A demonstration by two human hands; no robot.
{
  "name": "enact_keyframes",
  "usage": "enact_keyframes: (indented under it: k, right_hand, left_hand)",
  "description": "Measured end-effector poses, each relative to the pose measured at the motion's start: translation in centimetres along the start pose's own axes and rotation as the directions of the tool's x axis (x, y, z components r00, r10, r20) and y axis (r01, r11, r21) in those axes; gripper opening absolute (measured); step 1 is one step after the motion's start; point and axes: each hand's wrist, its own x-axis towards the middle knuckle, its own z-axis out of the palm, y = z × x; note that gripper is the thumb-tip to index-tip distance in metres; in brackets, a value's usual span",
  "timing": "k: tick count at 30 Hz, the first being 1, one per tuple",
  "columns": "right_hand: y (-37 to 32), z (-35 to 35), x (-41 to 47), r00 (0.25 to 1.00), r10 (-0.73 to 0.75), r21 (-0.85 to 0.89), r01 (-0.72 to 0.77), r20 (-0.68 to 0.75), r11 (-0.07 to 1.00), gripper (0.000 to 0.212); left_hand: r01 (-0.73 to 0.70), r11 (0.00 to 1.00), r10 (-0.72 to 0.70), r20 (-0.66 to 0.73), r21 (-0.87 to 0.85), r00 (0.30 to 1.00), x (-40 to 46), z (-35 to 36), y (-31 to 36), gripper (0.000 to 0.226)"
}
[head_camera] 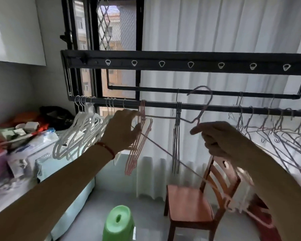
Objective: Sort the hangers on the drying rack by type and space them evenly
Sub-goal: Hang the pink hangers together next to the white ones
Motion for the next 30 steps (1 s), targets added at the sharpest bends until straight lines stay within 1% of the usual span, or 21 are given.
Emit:
enact_keyframes:
  k: [1,3,7,10,12,13,14,15,16,17,18,20,21,22,23,24,25,26,27,28,30]
  right_hand:
    - [-1.0,0.1,-0.5,0.999,-0.014,-0.005,0.014,-0.043,1.000,0.029]
    - [-2.4,0.6,-1.5,0.993,-0.041,-0.018,0.040,-0.107,0.999,0.028]
    - [-2.6,4.3,-1.7,0.983,-0.042,-0.036,0.036,-0.177,0.999,0.028]
    - [-1.3,7.5,0.3,0.976,0.020,0.044,-0.011,-0.218,0.999,0.027]
    - [-0.8,9.5,2.0,0.972,0.062,0.123,-0.034,-0.226,0.992,0.027]
    - [-0.8,10.4,2.9,0.973,0.085,0.162,-0.050,-0.216,0.986,0.027]
    - [-0.5,11.4,4.2,0.972,0.107,0.196,-0.065,-0.211,0.978,0.026]
    - [-0.4,12.2,5.4,0.967,0.119,0.187,-0.077,-0.224,0.979,0.024]
    - [0.1,13.0,6.8,0.959,0.111,0.133,-0.078,-0.259,0.988,0.020]
    - [0.4,13.6,7.9,0.952,0.091,0.068,-0.074,-0.292,0.995,0.018]
    - [0.8,14.2,8.8,0.941,0.069,0.006,-0.071,-0.331,0.997,0.018]
    - [1.5,14.5,10.5,0.922,0.058,-0.055,-0.085,-0.382,0.995,0.014]
    - [1.7,14.4,11.0,0.917,0.054,-0.084,-0.095,-0.395,0.992,0.012]
    - [2.0,14.2,11.5,0.924,0.044,-0.145,-0.107,-0.379,0.984,0.013]
    - [2.0,14.1,11.9,0.938,0.054,-0.223,-0.137,-0.342,0.965,0.015]
    - [2.0,14.0,12.3,0.948,0.058,-0.300,-0.156,-0.312,0.941,0.017]
    - [2.0,13.6,12.6,0.955,0.077,-0.312,-0.169,-0.288,0.935,0.019]
    - [2.1,13.1,13.0,0.965,0.087,-0.337,-0.170,-0.247,0.926,0.024]
    - [2.3,12.7,13.3,0.976,0.083,-0.326,-0.146,-0.201,0.934,0.028]
    - [2.2,12.2,13.5,0.981,0.093,-0.314,-0.143,-0.169,0.939,0.031]
    - [2.6,10.8,13.9,0.990,0.098,-0.373,-0.128,-0.098,0.919,0.031]
  left_hand:
    - [0.052,0.998,-0.052,-0.016,-0.029,0.999,-0.1,-0.3,-0.4,0.035]
    - [0.145,0.986,-0.146,-0.005,-0.078,0.989,-0.6,-0.6,-1.1,0.033]
    - [0.218,0.952,-0.208,0.068,-0.216,0.976,-1.2,-0.1,-1.1,0.033]
    - [0.296,0.867,-0.243,0.178,-0.401,0.954,-1.0,0.0,-0.9,0.032]
    - [0.325,0.800,-0.243,0.222,-0.504,0.944,-1.1,-0.3,-0.4,0.022]
    - [0.336,0.760,-0.230,0.252,-0.557,0.940,-1.3,-0.4,0.1,0.017]
    - [0.359,0.695,-0.211,0.301,-0.623,0.930,-1.5,-0.3,0.6,0.013]
    - [0.397,0.597,-0.186,0.361,-0.697,0.914,-1.8,-0.3,1.3,0.015]
    - [0.450,0.478,-0.166,0.425,-0.754,0.890,-2.1,-0.3,2.0,0.022]
    - [0.508,0.381,-0.156,0.488,-0.772,0.859,-2.3,-0.2,2.6,0.030]
    - [0.561,0.334,-0.158,0.542,-0.757,0.826,-2.4,-0.1,2.9,0.036]
    - [0.634,0.311,-0.144,0.624,-0.708,0.768,-2.6,0.1,3.0,0.042]
    - [0.647,0.288,-0.114,0.645,-0.706,0.755,-2.8,0.2,2.9,0.041]
    - [0.645,0.266,-0.087,0.648,-0.716,0.756,-2.8,0.3,2.8,0.036]
    - [0.631,0.267,-0.086,0.634,-0.728,0.768,-2.8,0.6,2.7,0.028]
    - [0.611,0.296,-0.130,0.603,-0.734,0.787,-2.5,1.0,2.7,0.020]
    - [0.590,0.335,-0.198,0.558,-0.734,0.806,-2.0,1.4,2.9,0.017]
    - [0.576,0.361,-0.256,0.516,-0.733,0.817,-1.3,2.0,3.1,0.018]
    - [0.569,0.370,-0.285,0.493,-0.735,0.822,-0.4,2.4,3.4,0.020]
    - [0.562,0.371,-0.296,0.479,-0.739,0.826,0.5,2.7,3.8,0.022]
    - [0.551,0.388,-0.314,0.456,-0.739,0.833,2.3,3.1,4.2,0.026]
